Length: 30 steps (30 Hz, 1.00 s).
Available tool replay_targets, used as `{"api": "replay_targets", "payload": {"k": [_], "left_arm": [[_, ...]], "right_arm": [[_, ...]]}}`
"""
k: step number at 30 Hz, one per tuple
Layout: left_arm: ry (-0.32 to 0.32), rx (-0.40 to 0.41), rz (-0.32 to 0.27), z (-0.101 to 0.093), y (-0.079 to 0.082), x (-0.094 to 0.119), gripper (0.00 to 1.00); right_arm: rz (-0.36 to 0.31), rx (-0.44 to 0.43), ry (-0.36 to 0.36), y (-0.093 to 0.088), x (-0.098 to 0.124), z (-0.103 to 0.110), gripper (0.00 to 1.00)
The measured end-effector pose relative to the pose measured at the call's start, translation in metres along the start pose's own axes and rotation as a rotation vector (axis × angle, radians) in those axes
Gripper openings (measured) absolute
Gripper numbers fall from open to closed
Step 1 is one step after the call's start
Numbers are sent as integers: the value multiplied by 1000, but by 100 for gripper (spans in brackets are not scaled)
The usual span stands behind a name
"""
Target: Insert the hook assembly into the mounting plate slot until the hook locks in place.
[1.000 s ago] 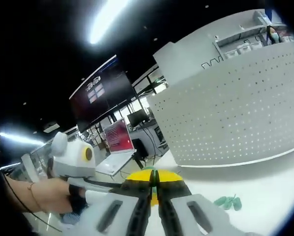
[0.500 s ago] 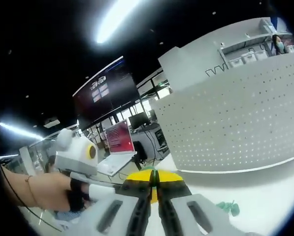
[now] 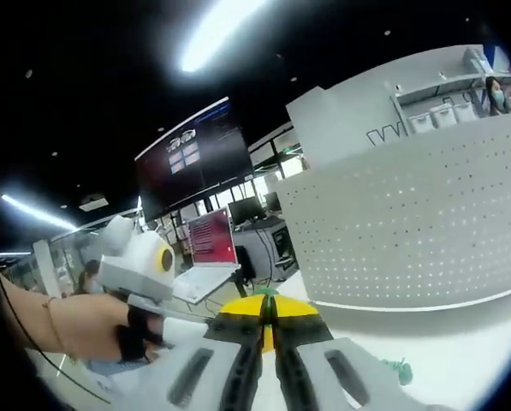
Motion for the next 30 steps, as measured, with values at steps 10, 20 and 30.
{"api": "replay_targets", "payload": {"k": [10, 20, 30], "left_arm": [[-12, -41, -10, -5, 6, 0, 1], [46, -33, -78, 3, 17, 8, 1], [52, -67, -86, -4, 17, 9, 1]], "right_arm": [[-10, 24, -9, 10, 2, 1, 0], [-62, -67, 58, 47, 12, 0, 9], [26, -89, 63, 17, 8, 11, 11]]}}
Point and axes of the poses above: the point that each gripper's makers call its tool centre point, and the gripper's own axes: x roughly backward along the fingers, z roughly to its left, y roughly out of its top, the point moved 5 cm from there along x, roughly backward along the fingers, and after that the axes turned 5 degrees about -x, right-handed, at the moved point
